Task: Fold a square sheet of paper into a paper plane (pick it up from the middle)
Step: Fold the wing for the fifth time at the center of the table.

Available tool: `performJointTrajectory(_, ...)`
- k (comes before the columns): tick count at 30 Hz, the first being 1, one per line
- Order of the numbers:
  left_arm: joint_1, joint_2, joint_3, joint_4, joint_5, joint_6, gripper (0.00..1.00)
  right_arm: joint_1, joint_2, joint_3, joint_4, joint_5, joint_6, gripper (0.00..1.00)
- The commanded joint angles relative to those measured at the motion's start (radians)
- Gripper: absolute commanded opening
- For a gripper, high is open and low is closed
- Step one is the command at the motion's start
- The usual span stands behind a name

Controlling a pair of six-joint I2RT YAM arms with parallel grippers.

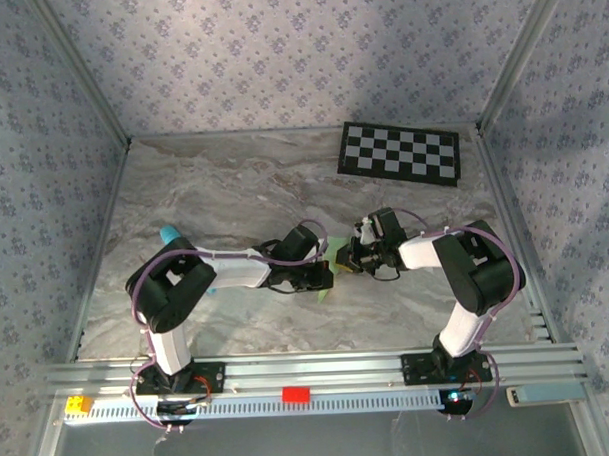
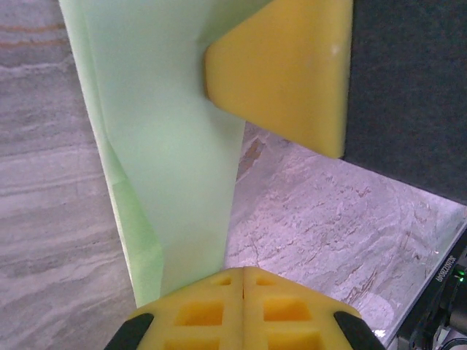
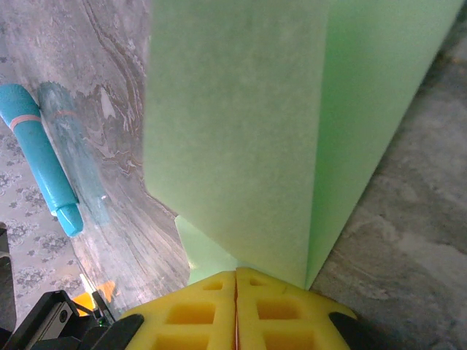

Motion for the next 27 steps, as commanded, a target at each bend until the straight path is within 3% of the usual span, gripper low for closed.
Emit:
performJointTrajectory(1,0.005,0.024,-0.019,-0.013,-0.011,0.016,0.05,0.006,0.021,-0.007,-0.07,0.066,-0.025,0.09)
performJointTrajectory(14,0.004,0.025,-0.16,0.108,0.014,-0.083,0.0,-0.001,0.0,0.026,-0.071,0.046,-0.029,0.11)
performJointTrajectory(27,0.004,0.017,-0.163,0.108,0.014,-0.078,0.0,0.027,-0.117,0.066,-0.129,0.024,-0.071,0.16)
